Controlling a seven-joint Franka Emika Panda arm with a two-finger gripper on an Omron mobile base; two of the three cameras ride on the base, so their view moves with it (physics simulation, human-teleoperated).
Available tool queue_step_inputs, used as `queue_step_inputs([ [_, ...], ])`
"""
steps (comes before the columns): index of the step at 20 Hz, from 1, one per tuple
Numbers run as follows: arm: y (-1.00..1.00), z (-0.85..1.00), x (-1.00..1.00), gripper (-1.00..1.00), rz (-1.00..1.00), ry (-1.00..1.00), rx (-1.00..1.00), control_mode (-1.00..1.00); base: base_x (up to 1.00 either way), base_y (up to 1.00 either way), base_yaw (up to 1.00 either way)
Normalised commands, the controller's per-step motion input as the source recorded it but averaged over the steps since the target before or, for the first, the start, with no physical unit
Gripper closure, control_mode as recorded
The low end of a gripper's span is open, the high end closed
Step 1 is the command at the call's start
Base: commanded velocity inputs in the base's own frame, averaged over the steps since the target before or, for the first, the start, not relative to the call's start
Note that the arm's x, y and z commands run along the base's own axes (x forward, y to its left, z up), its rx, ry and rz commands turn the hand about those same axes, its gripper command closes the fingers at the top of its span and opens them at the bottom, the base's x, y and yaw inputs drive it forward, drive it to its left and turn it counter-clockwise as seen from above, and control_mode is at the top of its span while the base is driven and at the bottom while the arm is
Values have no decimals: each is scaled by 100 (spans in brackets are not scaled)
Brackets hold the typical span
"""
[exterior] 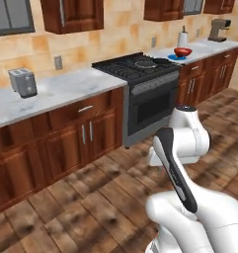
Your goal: Place one of the steaks on the plate and the other in the bowl. Then place the bowl in the fridge.
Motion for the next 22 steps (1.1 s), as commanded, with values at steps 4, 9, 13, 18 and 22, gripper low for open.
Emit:
queue_step_inputs([
  [4,0,0,0,-100,0,0,0,100,100,52,-51],
  [9,0,0,0,-100,0,0,0,100,100,12,-46],
  [13,0,0,0,-100,0,0,0,100,100,0,-32],
  [18,0,0,0,-100,0,0,0,100,100,0,-30],
  [22,0,0,0,-100,0,0,0,100,100,10,-28],
])
